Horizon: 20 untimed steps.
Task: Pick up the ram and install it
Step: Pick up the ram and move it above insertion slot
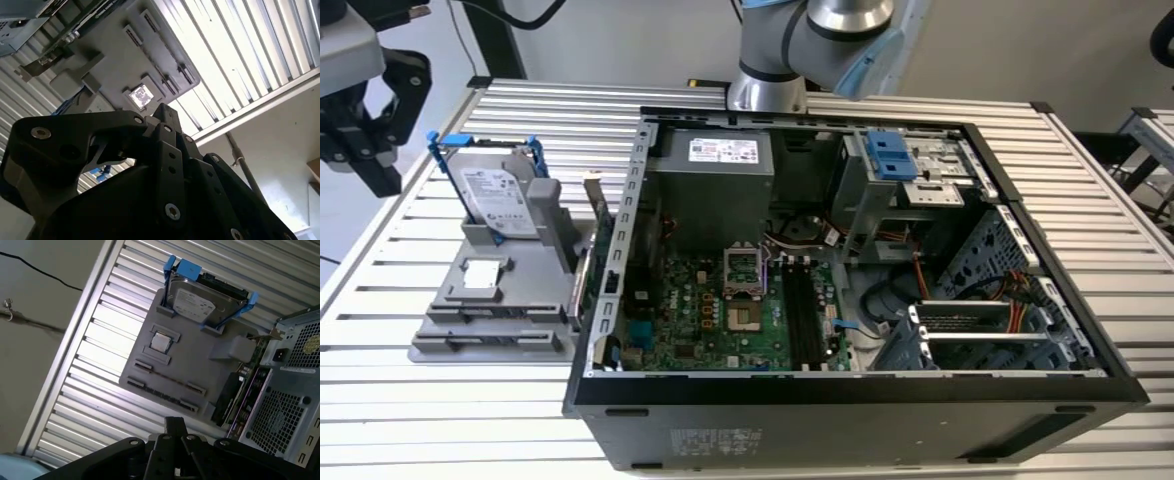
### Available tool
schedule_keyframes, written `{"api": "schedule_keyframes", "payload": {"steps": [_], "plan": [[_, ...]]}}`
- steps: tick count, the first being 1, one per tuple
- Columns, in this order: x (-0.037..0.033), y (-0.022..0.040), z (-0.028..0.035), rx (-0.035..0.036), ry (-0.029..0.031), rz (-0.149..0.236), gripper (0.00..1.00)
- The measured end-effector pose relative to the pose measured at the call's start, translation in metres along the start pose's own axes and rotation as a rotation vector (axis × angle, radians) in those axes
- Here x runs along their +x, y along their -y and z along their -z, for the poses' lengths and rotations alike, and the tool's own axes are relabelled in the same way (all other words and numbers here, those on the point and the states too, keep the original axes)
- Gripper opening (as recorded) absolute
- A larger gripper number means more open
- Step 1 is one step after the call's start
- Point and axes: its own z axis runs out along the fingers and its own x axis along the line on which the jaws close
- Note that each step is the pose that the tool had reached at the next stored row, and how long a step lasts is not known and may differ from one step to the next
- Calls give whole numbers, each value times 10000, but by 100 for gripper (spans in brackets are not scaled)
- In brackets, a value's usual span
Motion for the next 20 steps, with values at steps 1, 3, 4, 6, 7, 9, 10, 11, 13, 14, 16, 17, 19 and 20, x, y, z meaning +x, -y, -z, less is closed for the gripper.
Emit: {"api": "schedule_keyframes", "payload": {"steps": [1, 3, 4, 6, 7, 9, 10, 11, 13, 14, 16, 17, 19, 20], "plan": [[1, 0, 2, -1, -4, 72, 0], [1, -1, 6, -4, -11, 219, 0], [2, -1, 7, -5, -15, 297, 0], [3, -3, 11, -7, -22, 444, 0], [4, -3, 12, -8, -26, 516, 0], [5, -3, 16, -11, -33, 659, 0], [5, -3, 17, -12, -37, 735, 0], [6, -4, 19, -13, -40, 804, 0], [8, -5, 22, -15, -47, 937, 0], [8, -5, 23, -17, -50, 1014, 0], [10, -6, 25, -18, -58, 1160, 0], [11, -6, 25, -19, -61, 1218, 0], [12, -7, 26, -21, -68, 1362, 0], [13, -7, 27, -22, -72, 1452, 0]]}}
